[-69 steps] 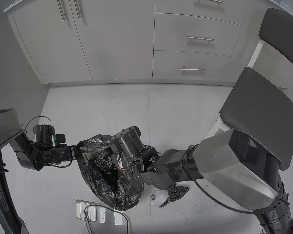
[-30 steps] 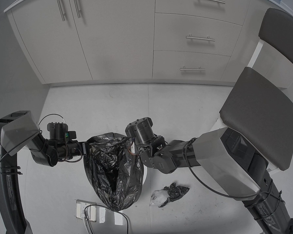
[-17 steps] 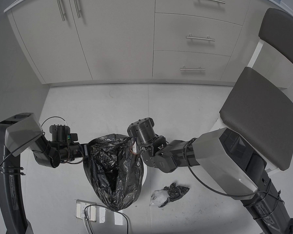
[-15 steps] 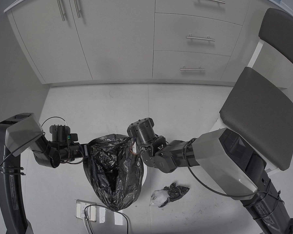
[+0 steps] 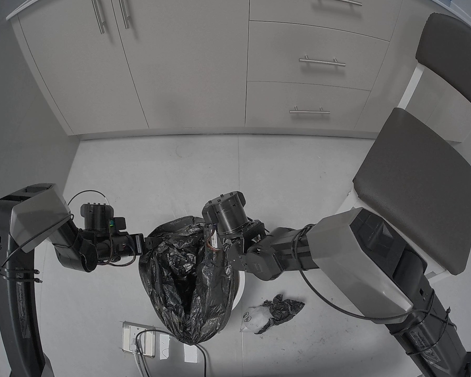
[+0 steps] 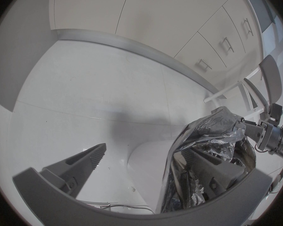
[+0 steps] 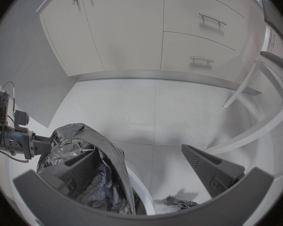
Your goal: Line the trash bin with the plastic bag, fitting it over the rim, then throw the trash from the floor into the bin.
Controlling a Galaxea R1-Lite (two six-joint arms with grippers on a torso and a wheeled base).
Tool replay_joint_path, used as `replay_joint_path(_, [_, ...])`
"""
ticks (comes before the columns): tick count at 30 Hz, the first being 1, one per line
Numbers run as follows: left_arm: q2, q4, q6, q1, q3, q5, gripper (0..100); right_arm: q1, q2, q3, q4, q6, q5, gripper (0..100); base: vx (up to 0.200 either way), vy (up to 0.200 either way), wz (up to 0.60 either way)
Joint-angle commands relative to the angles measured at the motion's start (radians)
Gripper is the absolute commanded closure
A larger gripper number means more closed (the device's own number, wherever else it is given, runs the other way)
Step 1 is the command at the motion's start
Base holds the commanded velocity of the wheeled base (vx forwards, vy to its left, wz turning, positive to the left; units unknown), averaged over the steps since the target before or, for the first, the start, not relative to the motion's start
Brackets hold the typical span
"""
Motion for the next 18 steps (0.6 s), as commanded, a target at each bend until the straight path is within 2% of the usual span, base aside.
replay_joint_path(1, [-0.003,-0.002,0.001,0.002,0.013,0.001,0,0.003,0.000,0.001,0.000,0.001,0.000,0,0.000,0.000,0.00])
replay_joint_path(14, [-0.052,-0.031,0.015,0.015,0.075,0.053,0,0.008,-0.005,0.003,0.000,0.001,0.000,0,0.000,0.000,0.00])
replay_joint_path(18, [-0.025,-0.033,0.095,0.025,0.069,0.083,0,0.009,-0.006,0.003,0.000,0.002,0.000,0,0.000,0.000,0.00])
